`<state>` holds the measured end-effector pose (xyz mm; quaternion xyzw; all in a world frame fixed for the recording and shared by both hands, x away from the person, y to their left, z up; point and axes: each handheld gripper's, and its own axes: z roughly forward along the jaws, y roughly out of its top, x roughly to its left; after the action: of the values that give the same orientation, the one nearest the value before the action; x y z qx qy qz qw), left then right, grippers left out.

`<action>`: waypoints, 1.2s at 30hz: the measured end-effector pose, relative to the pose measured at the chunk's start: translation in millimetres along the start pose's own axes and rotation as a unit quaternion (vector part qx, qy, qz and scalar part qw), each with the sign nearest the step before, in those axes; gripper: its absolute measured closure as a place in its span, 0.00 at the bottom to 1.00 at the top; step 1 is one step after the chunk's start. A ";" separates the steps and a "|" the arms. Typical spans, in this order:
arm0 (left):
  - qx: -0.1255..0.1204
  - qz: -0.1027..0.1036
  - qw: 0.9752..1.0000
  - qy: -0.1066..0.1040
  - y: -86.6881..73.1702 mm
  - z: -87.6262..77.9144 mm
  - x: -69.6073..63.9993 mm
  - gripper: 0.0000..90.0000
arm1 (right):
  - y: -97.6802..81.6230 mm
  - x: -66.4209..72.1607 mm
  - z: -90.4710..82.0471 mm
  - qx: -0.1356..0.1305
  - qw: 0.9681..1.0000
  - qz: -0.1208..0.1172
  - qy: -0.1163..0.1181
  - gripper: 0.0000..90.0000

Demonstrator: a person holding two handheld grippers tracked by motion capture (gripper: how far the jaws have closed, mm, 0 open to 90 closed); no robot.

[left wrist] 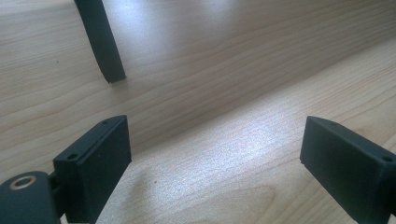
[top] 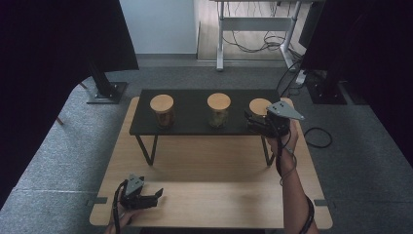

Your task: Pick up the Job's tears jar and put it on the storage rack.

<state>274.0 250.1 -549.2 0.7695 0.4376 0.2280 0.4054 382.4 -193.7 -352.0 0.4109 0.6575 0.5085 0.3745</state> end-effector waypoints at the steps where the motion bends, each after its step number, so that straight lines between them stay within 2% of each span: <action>1: 0.000 0.000 1.000 0.000 0.0 0.0 0.1 0.09 | -0.4 0.6 -0.1 0.001 1.000 -0.003 0.001 0.20; 5: 0.004 0.000 1.000 -0.003 0.5 0.9 0.3 0.09 | -2.2 3.1 -3.2 -0.005 1.000 -0.011 -0.006 0.14; 10: 0.008 0.003 1.000 0.002 0.8 1.7 -0.5 0.09 | -7.0 1.5 -10.4 -0.018 1.000 0.002 -0.012 0.10; 13: 0.006 0.001 1.000 0.003 0.7 1.5 -0.2 0.09 | -11.0 -1.0 -16.6 -0.030 0.999 0.017 -0.007 0.10; 20: 0.007 0.004 1.000 0.008 0.8 1.4 -1.0 0.09 | -16.9 -3.0 -34.2 -0.047 0.998 0.029 0.000 0.10; 26: 0.009 0.001 1.000 0.006 1.1 2.0 -0.3 0.10 | -23.8 -2.6 -42.0 -0.052 0.998 0.032 0.002 0.10; 36: 0.005 0.005 1.000 0.008 0.7 1.5 -1.4 0.11 | -39.3 5.6 -57.7 -0.067 0.997 0.031 0.020 0.10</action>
<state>274.8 248.0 -549.5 0.7720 0.4379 0.2344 0.3967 321.5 -215.1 -379.1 0.3950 0.6159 0.5711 0.3721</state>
